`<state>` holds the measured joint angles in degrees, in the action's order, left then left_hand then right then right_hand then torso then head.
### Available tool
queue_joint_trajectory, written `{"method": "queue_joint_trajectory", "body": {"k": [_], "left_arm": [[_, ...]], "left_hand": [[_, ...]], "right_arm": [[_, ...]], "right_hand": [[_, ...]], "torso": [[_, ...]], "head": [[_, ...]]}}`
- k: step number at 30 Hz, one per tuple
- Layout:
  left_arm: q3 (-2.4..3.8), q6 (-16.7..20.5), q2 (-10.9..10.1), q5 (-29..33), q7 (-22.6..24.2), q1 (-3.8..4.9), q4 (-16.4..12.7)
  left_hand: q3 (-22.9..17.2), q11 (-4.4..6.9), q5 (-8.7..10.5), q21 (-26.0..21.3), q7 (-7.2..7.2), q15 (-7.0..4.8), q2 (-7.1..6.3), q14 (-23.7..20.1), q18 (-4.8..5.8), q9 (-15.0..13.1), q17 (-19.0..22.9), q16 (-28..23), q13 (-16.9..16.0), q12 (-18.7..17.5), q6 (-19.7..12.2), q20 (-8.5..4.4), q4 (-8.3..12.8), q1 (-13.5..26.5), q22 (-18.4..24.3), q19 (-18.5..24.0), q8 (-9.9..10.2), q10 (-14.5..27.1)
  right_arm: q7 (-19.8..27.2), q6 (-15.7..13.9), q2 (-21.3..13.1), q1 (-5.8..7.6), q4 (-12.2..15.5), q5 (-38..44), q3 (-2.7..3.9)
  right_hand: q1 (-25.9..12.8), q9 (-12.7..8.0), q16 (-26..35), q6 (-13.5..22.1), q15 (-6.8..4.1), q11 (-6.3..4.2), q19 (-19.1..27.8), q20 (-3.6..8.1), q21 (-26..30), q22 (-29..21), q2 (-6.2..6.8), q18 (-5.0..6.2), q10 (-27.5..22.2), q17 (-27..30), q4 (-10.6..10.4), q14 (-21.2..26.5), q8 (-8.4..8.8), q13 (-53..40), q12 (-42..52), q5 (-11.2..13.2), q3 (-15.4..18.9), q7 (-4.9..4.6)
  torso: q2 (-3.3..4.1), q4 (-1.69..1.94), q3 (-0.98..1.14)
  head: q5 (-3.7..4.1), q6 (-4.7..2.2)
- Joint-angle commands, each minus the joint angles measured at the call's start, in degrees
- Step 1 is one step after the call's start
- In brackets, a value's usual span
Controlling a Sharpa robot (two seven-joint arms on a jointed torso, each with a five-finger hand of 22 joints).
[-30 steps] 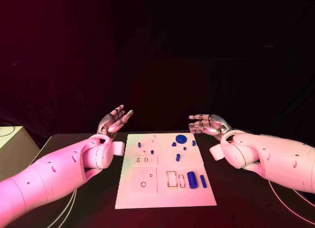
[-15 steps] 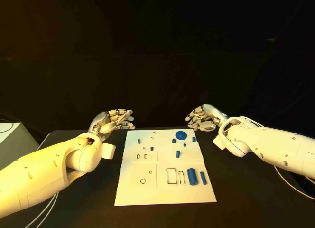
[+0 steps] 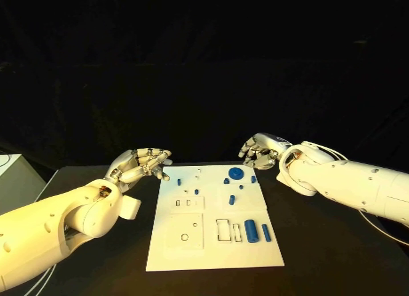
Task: Assemble the parts on the task board
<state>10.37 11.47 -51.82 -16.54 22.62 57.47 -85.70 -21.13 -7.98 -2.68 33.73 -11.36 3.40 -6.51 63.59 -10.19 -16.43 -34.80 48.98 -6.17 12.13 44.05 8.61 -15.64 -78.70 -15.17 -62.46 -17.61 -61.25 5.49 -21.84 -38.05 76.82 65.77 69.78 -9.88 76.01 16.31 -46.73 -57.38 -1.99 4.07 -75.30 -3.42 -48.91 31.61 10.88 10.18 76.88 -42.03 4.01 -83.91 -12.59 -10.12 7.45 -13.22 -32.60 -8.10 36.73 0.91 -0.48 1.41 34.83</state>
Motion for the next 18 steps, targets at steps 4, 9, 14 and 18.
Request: {"method": "queue_joint_trajectory", "body": {"k": [4,9,14,18], "left_arm": [[0.44,-3.29,-0.39,-1.85,-0.14,-0.06,-1.68],[0.60,-3.70,-0.53,-2.54,-0.23,-0.07,-2.33],[0.68,-3.72,-0.81,-2.88,-0.26,-0.07,-2.70],[0.72,-3.76,-0.99,-2.96,-0.36,-0.07,-2.87]], "left_hand": [[-0.35,-0.11,-0.22,0.96,-1.00,0.19,-0.41,0.42,-0.16,0.02,-0.52,0.48,0.07,-0.91,-0.26,0.07,0.02,-0.09,-0.52,-0.22,0.84,0.45],[-0.47,-0.28,-0.23,1.17,-1.17,0.28,-0.31,0.33,-0.16,0.05,-0.49,0.24,0.18,-1.31,-0.52,0.11,0.05,-0.13,-0.62,-0.11,1.09,1.01],[-0.55,-0.36,-0.22,1.25,-1.26,0.33,-0.25,0.28,-0.15,0.07,-0.45,0.09,0.24,-1.50,-0.67,0.14,0.07,-0.16,-0.65,-0.05,1.22,1.27],[-0.55,-0.36,-0.22,1.25,-1.26,0.33,-0.25,0.28,-0.15,0.07,-0.45,0.09,0.24,-1.50,-0.67,0.14,0.07,-0.16,-0.65,-0.05,1.22,1.27]], "right_arm": [[-5.88,4.62,-0.05,0.69,1.65,5.36,0.00],[-6.37,4.46,0.05,0.87,2.30,5.23,-0.05],[-6.49,2.69,-0.05,0.93,2.94,5.37,-0.13],[-6.76,1.23,-0.29,0.94,3.81,5.80,-0.19]], "right_hand": [[-0.37,0.67,6.38,2.70,1.26,0.84,3.16,-0.83,10.65,-10.87,-2.59,0.35,-6.01,5.26,-2.02,5.90,2.23,1.20,-3.78,2.26,-3.19,-1.42],[-0.19,2.31,9.44,3.90,1.53,1.39,0.32,-1.10,17.79,-15.93,-2.45,0.41,-8.79,8.56,-2.67,5.50,2.89,3.45,-4.02,2.85,-3.44,-1.87],[-1.85,4.11,-16.16,4.95,0.89,0.63,-11.29,-0.46,14.81,-14.21,-0.10,-0.20,-8.09,-15.08,-4.64,-3.51,3.64,5.06,-3.27,2.29,-2.80,-0.98],[-2.55,5.08,-18.97,4.48,0.91,0.63,-11.32,-0.12,13.17,-13.22,1.43,-0.44,-7.94,-16.83,-5.29,-2.49,3.46,5.54,-3.89,0.72,-2.62,-0.86]], "torso": [[2.82,1.49,-0.36],[3.66,2.05,-0.51],[4.18,2.28,-0.53],[4.44,2.30,-0.53]], "head": [[0.49,-0.63],[0.97,-0.79],[1.20,-0.81],[1.24,-0.74]]}}
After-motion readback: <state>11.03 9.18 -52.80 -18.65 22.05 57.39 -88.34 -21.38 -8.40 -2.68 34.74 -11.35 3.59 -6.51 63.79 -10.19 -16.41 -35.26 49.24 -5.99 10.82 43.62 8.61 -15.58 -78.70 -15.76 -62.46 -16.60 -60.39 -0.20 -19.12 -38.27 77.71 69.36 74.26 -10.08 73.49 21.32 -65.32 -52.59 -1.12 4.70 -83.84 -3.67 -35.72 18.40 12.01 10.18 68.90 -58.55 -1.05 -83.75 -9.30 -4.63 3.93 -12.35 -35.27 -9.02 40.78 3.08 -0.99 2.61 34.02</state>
